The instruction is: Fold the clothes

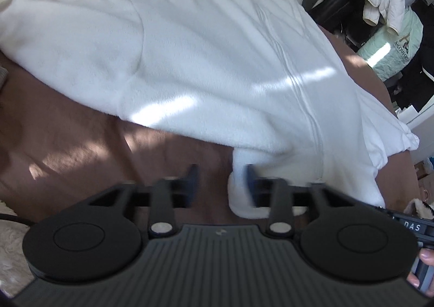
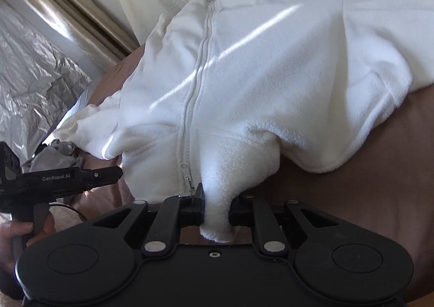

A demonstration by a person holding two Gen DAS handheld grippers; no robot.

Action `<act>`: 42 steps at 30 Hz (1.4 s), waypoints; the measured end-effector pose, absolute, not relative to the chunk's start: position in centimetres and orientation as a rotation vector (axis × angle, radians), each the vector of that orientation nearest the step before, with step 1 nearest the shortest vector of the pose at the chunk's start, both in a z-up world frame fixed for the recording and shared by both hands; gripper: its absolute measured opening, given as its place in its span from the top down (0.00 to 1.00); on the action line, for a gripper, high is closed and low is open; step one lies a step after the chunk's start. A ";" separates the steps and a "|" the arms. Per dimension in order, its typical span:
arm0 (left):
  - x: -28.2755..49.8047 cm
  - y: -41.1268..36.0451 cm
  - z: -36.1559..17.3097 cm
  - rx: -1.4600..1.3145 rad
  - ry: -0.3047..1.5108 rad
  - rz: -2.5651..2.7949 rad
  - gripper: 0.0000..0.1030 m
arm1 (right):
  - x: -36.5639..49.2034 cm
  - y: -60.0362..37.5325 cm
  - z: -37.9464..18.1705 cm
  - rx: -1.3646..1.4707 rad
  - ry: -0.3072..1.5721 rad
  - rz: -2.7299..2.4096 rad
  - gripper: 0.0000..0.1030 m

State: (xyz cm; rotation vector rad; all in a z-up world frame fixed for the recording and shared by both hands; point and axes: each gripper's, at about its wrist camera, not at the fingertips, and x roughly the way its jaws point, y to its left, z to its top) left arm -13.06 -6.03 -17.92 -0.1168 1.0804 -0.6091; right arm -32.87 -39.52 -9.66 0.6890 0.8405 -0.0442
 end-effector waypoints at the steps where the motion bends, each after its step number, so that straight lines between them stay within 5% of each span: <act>1: -13.2 -6.2 -18.0 -0.110 1.086 -0.610 0.50 | -33.1 -39.7 -9.9 0.702 0.840 -0.046 0.72; 4: -13.0 -6.8 -19.0 -0.093 1.128 -0.606 0.49 | -33.5 -39.9 -10.2 0.742 0.829 -0.051 0.66; 6: -12.6 -7.3 -19.5 -0.107 1.162 -0.607 0.49 | -33.8 -40.5 -10.5 0.799 0.815 -0.068 0.51; 15: -10.8 -13.1 -21.8 0.035 1.117 -0.666 0.17 | -30.4 -42.9 -14.1 1.065 0.809 -0.074 0.32; 16: -10.6 -13.5 -21.9 0.037 1.112 -0.667 0.18 | -29.4 -42.9 -14.6 1.067 0.826 -0.071 0.41; 17: -10.5 -13.5 -21.6 0.030 1.109 -0.680 0.41 | -28.4 -42.4 -14.6 1.023 0.842 -0.051 0.55; 18: -10.6 -13.4 -21.1 0.017 1.106 -0.695 0.67 | -27.7 -41.9 -14.2 0.968 0.851 -0.034 0.84; 19: -11.0 -12.9 -20.2 -0.009 1.102 -0.715 0.85 | -27.2 -41.4 -13.6 0.922 0.851 -0.015 0.85; 27: -16.2 -6.9 -13.2 -0.200 0.970 -0.661 0.85 | -30.7 -38.2 -5.3 0.861 0.695 0.233 0.88; 31: -16.2 -7.6 -19.0 -0.132 1.188 -0.600 0.84 | -29.5 -36.8 -9.9 0.811 0.934 0.103 0.88; 36: -17.5 -8.8 -18.9 -0.022 1.148 -0.595 0.84 | -30.4 -36.4 -13.2 0.885 1.001 0.083 0.87; 42: -18.0 -8.8 -16.7 -0.013 1.147 -0.580 0.78 | -30.8 -34.5 -10.8 0.636 1.064 0.046 0.65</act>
